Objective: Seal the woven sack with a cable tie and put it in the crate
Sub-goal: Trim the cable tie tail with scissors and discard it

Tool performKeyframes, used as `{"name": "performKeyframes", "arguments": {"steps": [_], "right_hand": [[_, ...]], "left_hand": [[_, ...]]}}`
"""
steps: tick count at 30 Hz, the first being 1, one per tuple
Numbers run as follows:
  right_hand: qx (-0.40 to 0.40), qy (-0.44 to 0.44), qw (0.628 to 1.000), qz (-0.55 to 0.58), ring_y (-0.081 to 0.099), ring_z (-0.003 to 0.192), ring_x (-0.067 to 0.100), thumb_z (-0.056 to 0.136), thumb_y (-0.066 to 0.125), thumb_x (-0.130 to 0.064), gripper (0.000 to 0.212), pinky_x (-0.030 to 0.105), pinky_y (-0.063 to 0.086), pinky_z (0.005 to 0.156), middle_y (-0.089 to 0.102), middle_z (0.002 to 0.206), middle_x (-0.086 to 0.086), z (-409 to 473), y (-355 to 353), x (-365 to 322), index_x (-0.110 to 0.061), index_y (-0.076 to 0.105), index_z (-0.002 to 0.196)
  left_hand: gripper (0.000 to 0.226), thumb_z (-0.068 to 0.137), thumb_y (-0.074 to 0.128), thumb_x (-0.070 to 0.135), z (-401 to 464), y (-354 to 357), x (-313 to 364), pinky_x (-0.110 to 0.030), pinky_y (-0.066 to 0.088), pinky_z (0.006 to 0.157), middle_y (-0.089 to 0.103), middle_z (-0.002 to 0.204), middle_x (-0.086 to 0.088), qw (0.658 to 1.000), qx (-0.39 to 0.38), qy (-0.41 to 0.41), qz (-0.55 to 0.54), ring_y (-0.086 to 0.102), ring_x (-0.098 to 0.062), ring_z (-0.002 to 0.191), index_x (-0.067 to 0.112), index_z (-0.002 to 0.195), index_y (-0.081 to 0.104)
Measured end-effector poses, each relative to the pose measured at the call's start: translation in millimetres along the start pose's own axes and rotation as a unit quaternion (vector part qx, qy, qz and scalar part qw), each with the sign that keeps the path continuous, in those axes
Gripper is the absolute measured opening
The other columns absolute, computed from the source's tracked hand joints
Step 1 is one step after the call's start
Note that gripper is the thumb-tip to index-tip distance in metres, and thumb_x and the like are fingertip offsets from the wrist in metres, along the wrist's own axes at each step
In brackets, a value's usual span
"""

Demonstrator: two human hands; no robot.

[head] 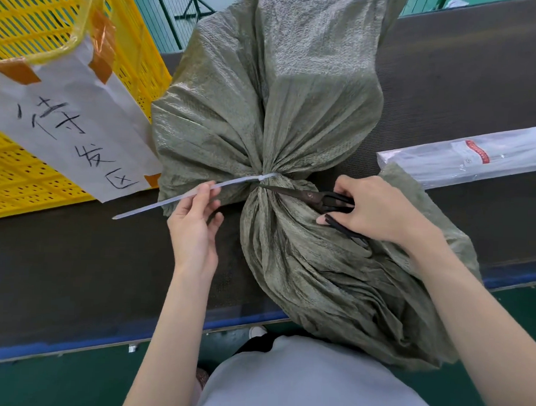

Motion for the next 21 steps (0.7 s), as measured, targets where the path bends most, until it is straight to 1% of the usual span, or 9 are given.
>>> {"name": "performKeyframes", "arguments": {"steps": [3, 6, 10, 12, 14, 16, 19, 21], "right_hand": [[0.008, -0.004, 0.998, -0.066, 0.061, 0.087, 0.031, 0.069, 0.056, -0.073, 0.052, 0.037, 0.046, 0.069, 0.062, 0.083, 0.003, 5, -1, -1, -0.026, 0.04, 0.083], [0.038, -0.042, 0.994, -0.095, 0.062, 0.093, 0.033, 0.067, 0.045, -0.081, 0.062, 0.038, 0.042, 0.069, 0.064, 0.099, 0.004, 10, -2, -6, -0.023, 0.036, 0.088], [0.065, -0.075, 0.982, -0.16, 0.062, 0.097, 0.033, 0.073, 0.046, -0.077, 0.068, 0.037, 0.037, 0.066, 0.061, 0.106, 0.005, 19, -4, -9, -0.015, 0.045, 0.099], [0.085, -0.085, 0.972, -0.201, 0.064, 0.096, 0.033, 0.075, 0.048, -0.075, 0.07, 0.037, 0.04, 0.065, 0.061, 0.107, 0.007, 25, -3, -11, -0.012, 0.048, 0.105], [0.106, -0.105, 0.961, -0.232, 0.065, 0.092, 0.032, 0.078, 0.051, -0.07, 0.067, 0.035, 0.04, 0.062, 0.062, 0.105, 0.008, 30, -1, -13, -0.01, 0.049, 0.107], [0.127, -0.131, 0.95, -0.252, 0.067, 0.083, 0.032, 0.079, 0.057, -0.064, 0.061, 0.033, 0.035, 0.055, 0.064, 0.099, 0.009, 36, 1, -16, -0.009, 0.052, 0.104], [0.14, -0.163, 0.931, -0.296, 0.067, 0.064, 0.03, 0.075, 0.066, -0.057, 0.052, 0.028, 0.03, 0.047, 0.065, 0.083, 0.009, 44, 3, -19, -0.008, 0.056, 0.092], [0.146, -0.168, 0.92, -0.323, 0.064, 0.053, 0.027, 0.072, 0.069, -0.054, 0.049, 0.025, 0.029, 0.044, 0.063, 0.073, 0.007, 49, 6, -18, -0.009, 0.056, 0.084]], "left_hand": [[0.012, 0.093, 0.059, 0.018, -6, -10, 8, -0.014, 0.047, 0.058, 0.07, 0.084, 0.005, 1.0, 0.007, 0.003, -0.003, 0.056, -0.003, 0.069, 0.019, 0.092, 0.071], [0.013, 0.094, 0.058, 0.017, -13, -15, 11, -0.013, 0.047, 0.057, 0.071, 0.084, 0.006, 1.0, 0.021, 0.008, -0.001, 0.056, -0.002, 0.07, 0.019, 0.092, 0.07], [0.013, 0.094, 0.057, 0.018, -23, -16, 13, -0.013, 0.048, 0.061, 0.073, 0.088, 0.006, 1.0, 0.016, 0.009, 0.002, 0.057, -0.002, 0.071, 0.018, 0.094, 0.07], [0.013, 0.093, 0.058, 0.018, -28, -15, 13, -0.013, 0.048, 0.063, 0.073, 0.089, 0.006, 1.0, 0.009, 0.013, 0.006, 0.057, -0.001, 0.071, 0.018, 0.094, 0.071], [0.014, 0.093, 0.058, 0.018, -31, -13, 14, -0.013, 0.048, 0.065, 0.074, 0.089, 0.006, 1.0, 0.003, 0.018, 0.006, 0.057, -0.001, 0.071, 0.019, 0.092, 0.072], [0.015, 0.092, 0.059, 0.017, -33, -12, 15, -0.013, 0.049, 0.065, 0.074, 0.088, 0.006, 1.0, -0.001, 0.025, 0.009, 0.057, -0.001, 0.071, 0.02, 0.089, 0.073], [0.017, 0.091, 0.06, 0.016, -35, -9, 18, -0.015, 0.049, 0.067, 0.073, 0.089, 0.004, 0.999, -0.009, 0.032, 0.016, 0.057, -0.002, 0.071, 0.02, 0.084, 0.076], [0.021, 0.09, 0.061, 0.016, -36, -8, 21, -0.015, 0.048, 0.067, 0.073, 0.091, 0.002, 0.999, -0.017, 0.036, 0.022, 0.057, -0.002, 0.071, 0.022, 0.079, 0.077]]}}
Point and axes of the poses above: each hand's wrist, its own z-axis towards the middle knuckle, its own y-axis out of the palm, x = y × z, the point moved 2 cm from there along z, towards the middle knuckle
